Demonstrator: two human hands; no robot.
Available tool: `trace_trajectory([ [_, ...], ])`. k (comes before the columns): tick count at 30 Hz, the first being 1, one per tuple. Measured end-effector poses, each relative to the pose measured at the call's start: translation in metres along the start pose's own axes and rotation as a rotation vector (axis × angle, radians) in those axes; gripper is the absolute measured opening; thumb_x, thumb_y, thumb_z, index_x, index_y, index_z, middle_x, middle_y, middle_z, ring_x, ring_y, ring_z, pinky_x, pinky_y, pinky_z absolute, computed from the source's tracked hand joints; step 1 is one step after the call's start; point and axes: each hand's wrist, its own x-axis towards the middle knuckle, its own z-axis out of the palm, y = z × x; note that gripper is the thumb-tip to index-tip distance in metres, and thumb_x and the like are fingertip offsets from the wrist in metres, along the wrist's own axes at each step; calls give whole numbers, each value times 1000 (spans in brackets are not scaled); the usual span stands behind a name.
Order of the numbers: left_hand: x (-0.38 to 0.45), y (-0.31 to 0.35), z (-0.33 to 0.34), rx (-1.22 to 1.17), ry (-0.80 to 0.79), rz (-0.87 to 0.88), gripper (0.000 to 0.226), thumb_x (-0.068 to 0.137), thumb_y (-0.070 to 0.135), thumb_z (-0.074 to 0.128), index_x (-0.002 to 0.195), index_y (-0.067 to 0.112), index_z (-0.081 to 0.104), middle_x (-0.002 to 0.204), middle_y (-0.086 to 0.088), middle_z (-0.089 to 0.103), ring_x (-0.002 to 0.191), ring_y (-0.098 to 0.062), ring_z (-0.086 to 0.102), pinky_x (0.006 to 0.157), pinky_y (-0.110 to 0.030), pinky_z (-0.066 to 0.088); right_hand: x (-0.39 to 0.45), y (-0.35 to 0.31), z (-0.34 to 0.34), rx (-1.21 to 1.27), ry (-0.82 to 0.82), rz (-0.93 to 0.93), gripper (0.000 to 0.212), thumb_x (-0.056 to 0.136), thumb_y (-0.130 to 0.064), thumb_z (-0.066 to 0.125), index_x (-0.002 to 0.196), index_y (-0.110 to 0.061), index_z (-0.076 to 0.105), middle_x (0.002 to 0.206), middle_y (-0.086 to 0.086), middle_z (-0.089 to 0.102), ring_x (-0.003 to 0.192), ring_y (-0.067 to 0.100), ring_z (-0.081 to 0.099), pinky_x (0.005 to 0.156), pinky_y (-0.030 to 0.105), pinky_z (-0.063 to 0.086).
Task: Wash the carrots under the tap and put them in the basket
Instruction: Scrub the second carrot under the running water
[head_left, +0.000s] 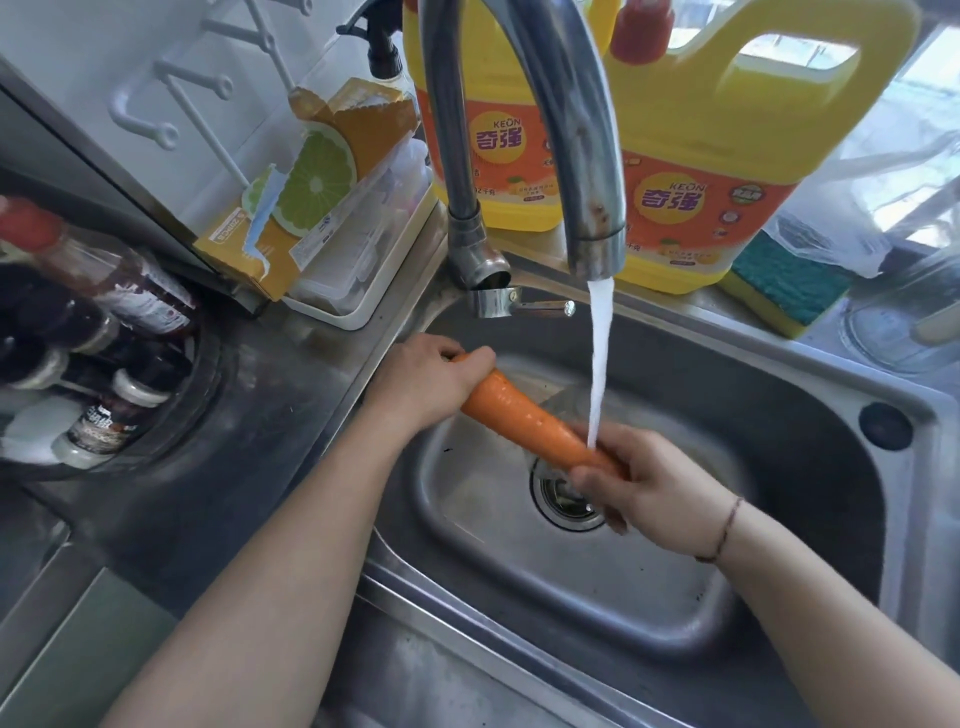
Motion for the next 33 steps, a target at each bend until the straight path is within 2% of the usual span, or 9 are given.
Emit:
trace_trajectory([
  [4,-4,0,-5,-54,-47,27,45,87,56,57,74,14,70,60,-6,66,53,-15,65,55,-27,52,-4,-2,-9,627,42,-15,40,78,-3,65,118,-7,63,100,23,73,82,34,73,71,31,61],
  [7,-7,-5,-12,-321,-173,125,46,72,65,64,90,23,69,83,-6,70,67,-20,72,61,-35,60,-6,-9,-5,766,141,-20,34,87,-25,52,106,-1,65,74,20,70,51,28,67,45,26,54],
  [9,-12,-8,-17,-573,-237,131,40,70,51,76,97,24,66,93,-7,67,76,-22,71,60,-35,60,-7,-11,-3,725,211,-23,41,92,-40,44,84,-9,70,52,12,54,34,22,48,36,21,39],
  [12,-17,-9,-21,-739,-160,109,29,75,27,83,97,18,65,99,-5,57,88,-16,62,64,-33,61,-7,-10,-2,546,150,-5,51,99,-48,40,68,-21,70,51,8,42,38,16,34,41,23,25],
  [16,-20,-11,-22,-696,-189,152,22,83,20,69,105,18,66,104,-1,57,93,-12,60,71,-38,62,-8,-10,-1,406,57,9,30,99,-32,54,86,-10,70,70,17,62,45,16,45,39,20,32],
  [20,-22,-11,-16,-702,-200,206,29,79,28,71,107,23,67,107,1,56,97,-14,60,72,-39,61,-8,-17,2,448,128,93,25,99,-22,56,88,-3,67,63,13,59,40,11,42,37,17,31],
  [25,-20,-5,-3,-627,-167,276,30,80,31,75,109,33,67,105,11,60,96,-10,60,77,-37,61,4,-24,7,177,304,201,35,95,-45,58,77,-16,63,43,-7,49,33,5,38,34,17,30],
  [29,-13,-6,-12,-634,-154,306,33,80,29,70,112,28,66,106,7,61,89,-1,57,76,-24,53,0,-26,0,314,138,96,18,101,-24,54,96,-11,65,62,4,56,38,4,40,37,15,33],
  [33,-9,-13,-21,-625,-137,305,31,81,26,69,111,29,67,105,9,63,92,-5,57,80,-33,52,-9,-27,-3,370,42,-16,18,99,-8,54,89,-20,65,61,-1,57,40,3,40,39,14,33],
])
